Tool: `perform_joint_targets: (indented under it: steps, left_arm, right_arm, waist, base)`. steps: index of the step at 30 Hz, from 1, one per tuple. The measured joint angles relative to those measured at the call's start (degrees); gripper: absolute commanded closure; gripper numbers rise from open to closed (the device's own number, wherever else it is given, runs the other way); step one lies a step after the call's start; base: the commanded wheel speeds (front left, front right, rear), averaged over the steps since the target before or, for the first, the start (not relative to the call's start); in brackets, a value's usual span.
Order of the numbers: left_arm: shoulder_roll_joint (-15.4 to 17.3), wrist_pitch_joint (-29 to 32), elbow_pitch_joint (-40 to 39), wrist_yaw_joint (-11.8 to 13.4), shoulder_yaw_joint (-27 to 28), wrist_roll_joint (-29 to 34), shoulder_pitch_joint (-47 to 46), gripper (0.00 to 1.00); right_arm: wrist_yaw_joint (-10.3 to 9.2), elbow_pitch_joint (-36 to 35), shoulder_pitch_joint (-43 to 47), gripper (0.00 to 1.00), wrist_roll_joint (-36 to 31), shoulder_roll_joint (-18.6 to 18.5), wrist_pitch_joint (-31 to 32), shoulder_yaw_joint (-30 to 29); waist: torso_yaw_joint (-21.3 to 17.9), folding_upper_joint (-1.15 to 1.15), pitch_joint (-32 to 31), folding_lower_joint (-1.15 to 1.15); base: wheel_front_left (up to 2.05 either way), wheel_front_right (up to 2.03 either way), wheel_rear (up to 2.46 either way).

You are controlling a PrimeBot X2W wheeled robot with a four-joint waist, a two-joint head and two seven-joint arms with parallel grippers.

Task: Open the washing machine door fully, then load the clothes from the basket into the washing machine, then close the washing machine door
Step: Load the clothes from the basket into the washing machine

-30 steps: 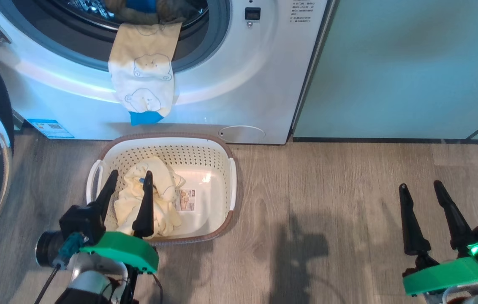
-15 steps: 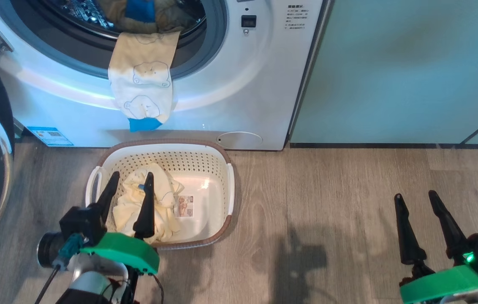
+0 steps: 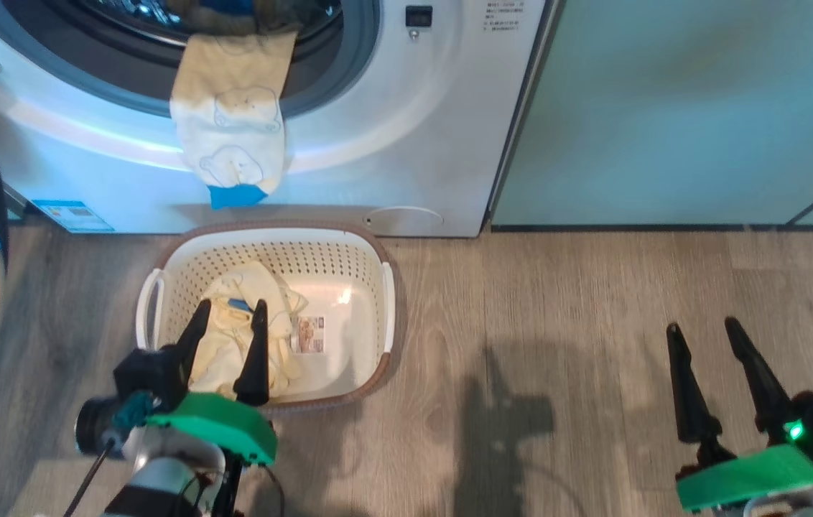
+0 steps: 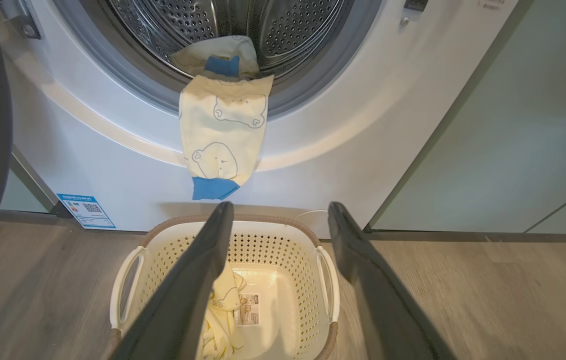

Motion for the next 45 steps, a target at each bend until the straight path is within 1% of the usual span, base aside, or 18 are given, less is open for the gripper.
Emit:
perform_joint_targets:
  steps: [10,21,25,26,36,40,45]
  left_arm:
    - [-0.4,0.0,6.5,-1.9,-0.6,0.0,-8.5,0.0]
    - [0.1,-0.1,16.4,-3.0,0.2,0.3,-21.4,0.0]
    - [1.5,0.1,18.6,-3.0,1.3,0.6,-25.8,0.0]
    - [1.5,0.1,18.6,-3.0,1.3,0.6,-25.8,0.0]
    - [5.9,2.5,24.4,-2.6,3.5,0.7,-34.2,0.0]
    - [6.8,2.6,26.0,-1.9,4.4,1.1,-36.0,0.0]
    - [7.3,2.6,27.8,-1.4,5.1,1.1,-37.5,0.0]
  right_arm:
    - [0.0,-1.3,-4.4,0.0,0.4,0.0,0.0,1.3]
    - [0.0,-2.0,-9.3,0.0,1.6,0.4,0.0,1.5]
    - [0.0,-2.5,-11.2,0.0,2.2,1.3,0.0,1.6]
    - [0.0,-2.5,-11.2,0.0,2.2,1.3,0.0,1.6]
    - [0.0,-2.7,-13.3,0.0,4.2,1.9,0.0,2.3]
    - [0.0,-3.0,-14.6,0.0,6.0,2.0,0.0,2.9]
    - [0.0,-3.1,-14.6,0.0,7.0,2.0,0.0,3.1]
  waist:
    - [-1.0,0.0,5.2,0.01]
    - [-4.0,0.0,13.1,0.01]
    - [-6.0,0.0,15.9,0.01]
    - [-6.0,0.0,15.9,0.01]
    - [-11.5,0.0,21.6,0.01]
    - [-13.0,0.0,23.1,0.01]
    - [-13.7,0.0,24.0,0.0]
  base:
    - [0.0,0.0,0.0]
    - [0.0,0.0,0.0]
    - [0.0,0.0,0.0]
    - [0.0,0.0,0.0]
    - [0.0,0.0,0.0]
    - [0.0,0.0,0.0]
    - [0.0,0.0,0.0]
